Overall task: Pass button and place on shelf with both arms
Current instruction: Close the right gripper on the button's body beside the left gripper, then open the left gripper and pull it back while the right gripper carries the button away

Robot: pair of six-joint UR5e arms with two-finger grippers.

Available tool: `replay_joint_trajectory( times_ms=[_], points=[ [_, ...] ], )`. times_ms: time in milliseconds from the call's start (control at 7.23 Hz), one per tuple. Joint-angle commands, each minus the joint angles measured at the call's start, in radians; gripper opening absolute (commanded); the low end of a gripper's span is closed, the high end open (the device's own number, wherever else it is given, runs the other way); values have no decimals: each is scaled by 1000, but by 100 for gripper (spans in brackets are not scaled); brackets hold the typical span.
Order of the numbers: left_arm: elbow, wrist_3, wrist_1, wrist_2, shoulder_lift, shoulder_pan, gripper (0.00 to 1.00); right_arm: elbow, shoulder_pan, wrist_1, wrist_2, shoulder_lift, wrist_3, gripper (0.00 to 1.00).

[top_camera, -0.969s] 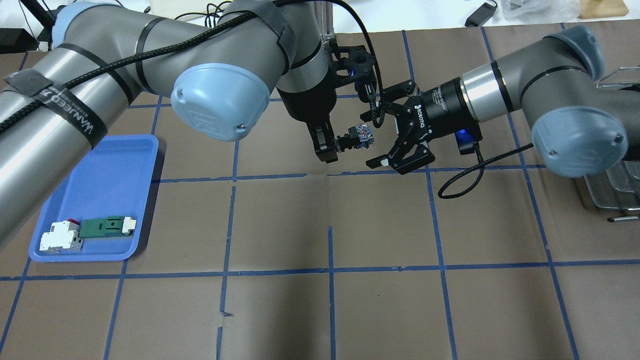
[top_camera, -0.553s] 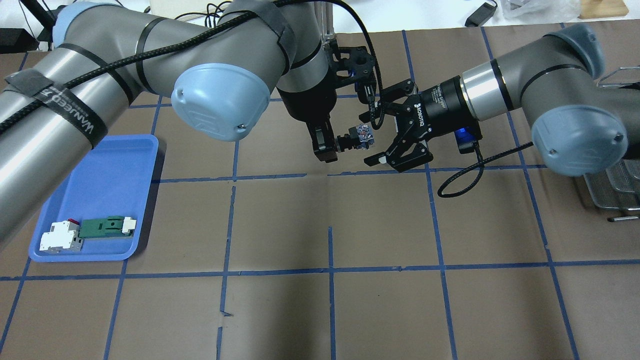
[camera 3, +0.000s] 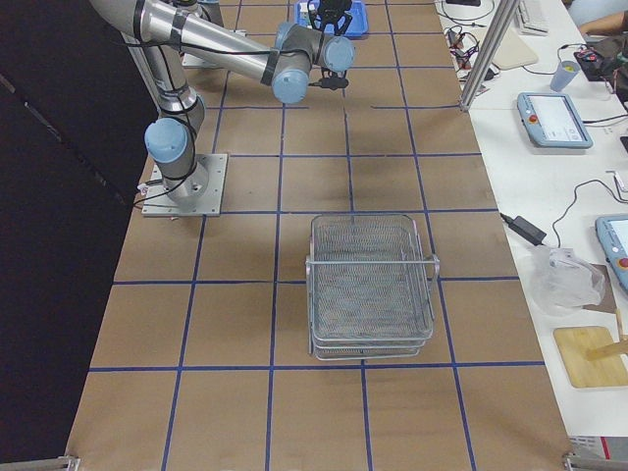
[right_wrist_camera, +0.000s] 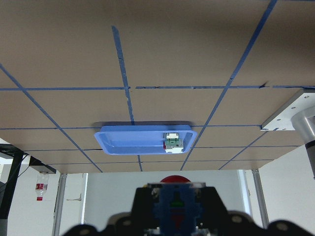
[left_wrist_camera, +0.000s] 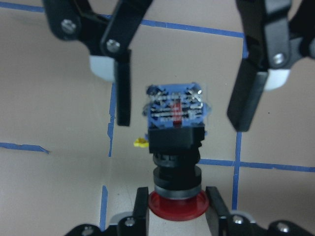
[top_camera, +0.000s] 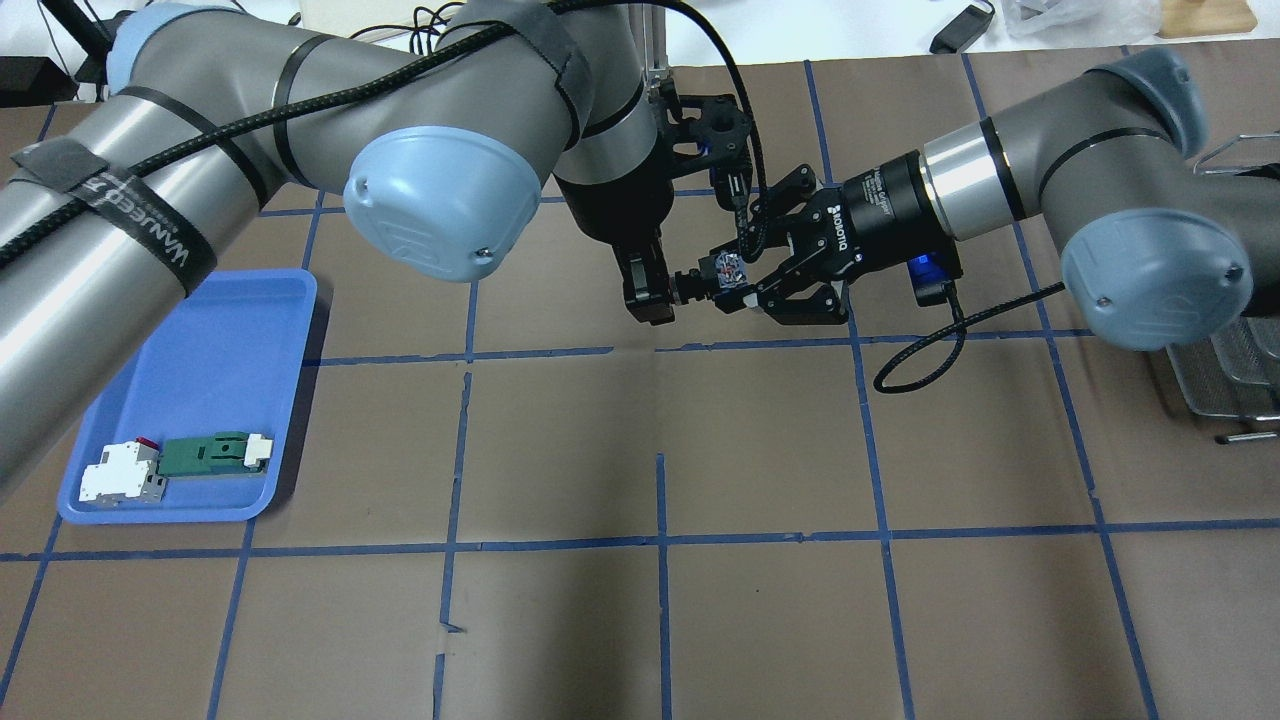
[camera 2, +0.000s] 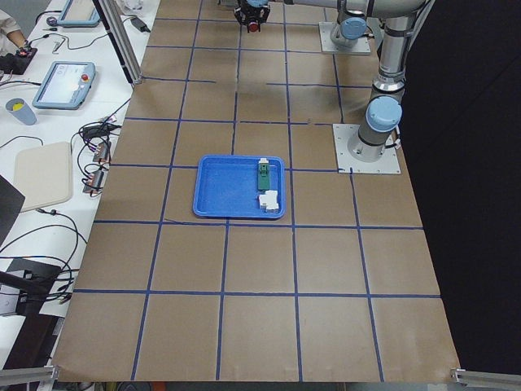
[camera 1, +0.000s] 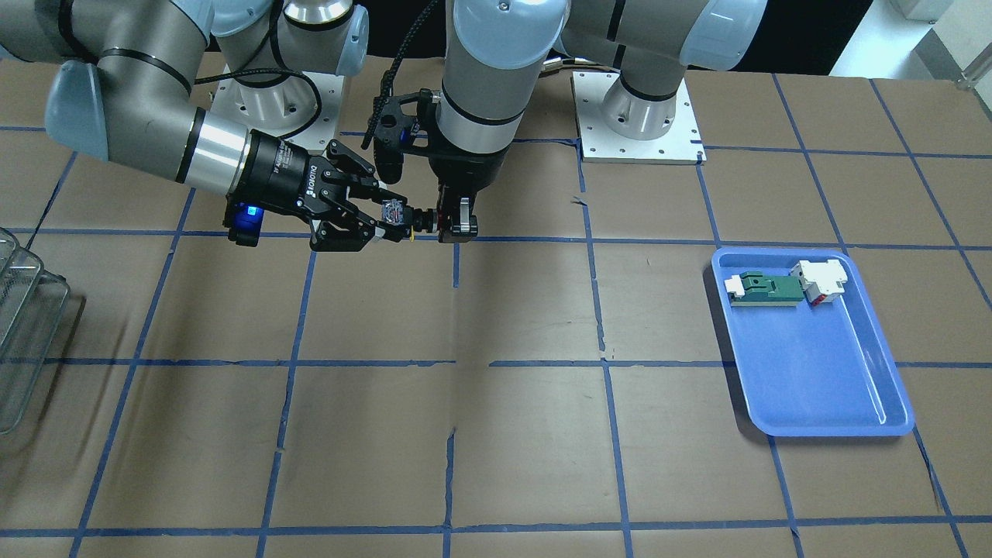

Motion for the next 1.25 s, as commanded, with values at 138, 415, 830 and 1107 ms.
replay_joint_trajectory(
  times_ms=[138, 415, 830, 1107],
  points=[
    [0, -1, 0, 0, 0, -1, 0, -4, -1, 2, 0, 3, 1, 0],
    [5, -18, 0, -5, -3, 0, 99, -4, -4, 2, 2, -5, 1, 0],
    [8, -19, -1, -2, 1, 0, 100, -9, -14, 3, 5, -7, 2, 0],
    [9, -16, -1, 1, 10, 0, 100, -51, -53, 3, -29, 3, 1, 0]
  ],
)
